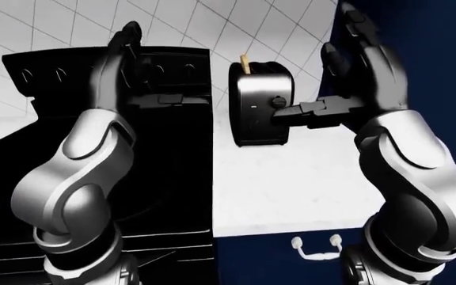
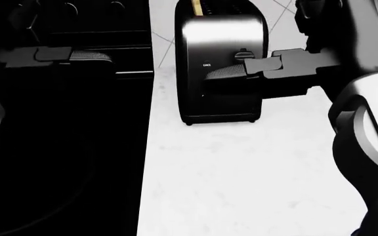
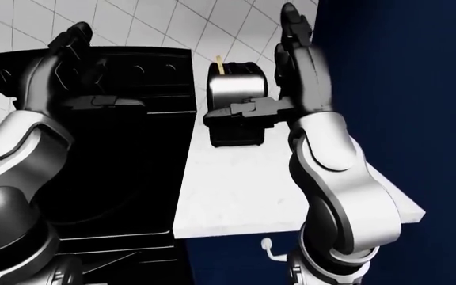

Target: Push down the lever of the toaster to turn it on.

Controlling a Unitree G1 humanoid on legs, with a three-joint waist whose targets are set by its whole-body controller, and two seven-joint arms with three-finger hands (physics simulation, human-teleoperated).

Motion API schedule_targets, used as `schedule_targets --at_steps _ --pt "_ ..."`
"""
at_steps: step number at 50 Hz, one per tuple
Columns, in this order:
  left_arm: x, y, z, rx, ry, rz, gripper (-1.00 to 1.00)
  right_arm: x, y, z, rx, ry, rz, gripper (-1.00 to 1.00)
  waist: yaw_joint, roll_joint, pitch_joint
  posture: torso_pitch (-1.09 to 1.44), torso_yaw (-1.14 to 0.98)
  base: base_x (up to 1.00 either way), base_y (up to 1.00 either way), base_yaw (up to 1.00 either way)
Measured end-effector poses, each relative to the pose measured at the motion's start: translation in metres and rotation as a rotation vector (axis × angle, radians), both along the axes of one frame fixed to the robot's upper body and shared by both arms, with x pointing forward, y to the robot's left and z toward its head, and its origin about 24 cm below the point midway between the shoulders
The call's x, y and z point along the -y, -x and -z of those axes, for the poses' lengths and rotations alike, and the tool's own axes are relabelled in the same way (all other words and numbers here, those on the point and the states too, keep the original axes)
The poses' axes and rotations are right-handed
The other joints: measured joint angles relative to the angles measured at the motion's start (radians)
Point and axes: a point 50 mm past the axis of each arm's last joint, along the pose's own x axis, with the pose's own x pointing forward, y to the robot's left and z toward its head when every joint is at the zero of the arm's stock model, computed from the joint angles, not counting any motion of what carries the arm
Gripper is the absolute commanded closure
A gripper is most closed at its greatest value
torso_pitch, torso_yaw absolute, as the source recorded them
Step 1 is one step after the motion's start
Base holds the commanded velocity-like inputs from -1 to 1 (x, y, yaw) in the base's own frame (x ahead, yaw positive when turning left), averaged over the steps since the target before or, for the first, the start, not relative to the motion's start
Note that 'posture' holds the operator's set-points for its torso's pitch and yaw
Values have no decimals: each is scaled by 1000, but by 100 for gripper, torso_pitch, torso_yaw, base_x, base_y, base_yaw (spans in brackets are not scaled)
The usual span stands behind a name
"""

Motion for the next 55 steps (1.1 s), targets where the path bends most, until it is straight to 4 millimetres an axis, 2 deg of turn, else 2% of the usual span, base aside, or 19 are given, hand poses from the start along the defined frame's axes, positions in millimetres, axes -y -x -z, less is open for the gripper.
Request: schedule_targets --at_steps 7,12,19,27,35,49,55 --pt "-1 -1 -1 8 7 -7 -100 -4 -6 3 -10 -5 -14 -100 0 1 -8 -47 0 0 0 0" --pt "-3 -1 -5 18 12 -17 -100 -14 -27 12 -60 0 -38 -100 -4 7 -7 -47 0 0 0 0" --pt "0 -2 -3 14 4 -5 -100 -31 -49 4 -63 38 -75 -100 -5 10 -5 -47 0 0 0 0" --pt "-3 -7 -10 20 2 -21 -100 -36 -68 1 -83 54 -75 -100 -2 10 -4 -47 0 0 0 0" --pt "-3 -6 -6 14 14 -8 -100 -41 -91 10 -120 65 -71 -100 -3 14 -2 -47 0 0 0 0" --pt "-4 -4 -8 24 18 -13 -100 -38 -103 21 -132 52 -69 -100 -1 14 -4 -47 0 0 0 0" --pt "-2 -4 -6 22 11 -11 -100 -37 -109 35 -157 51 -64 -100 -1 14 -7 -47 0 0 0 0"
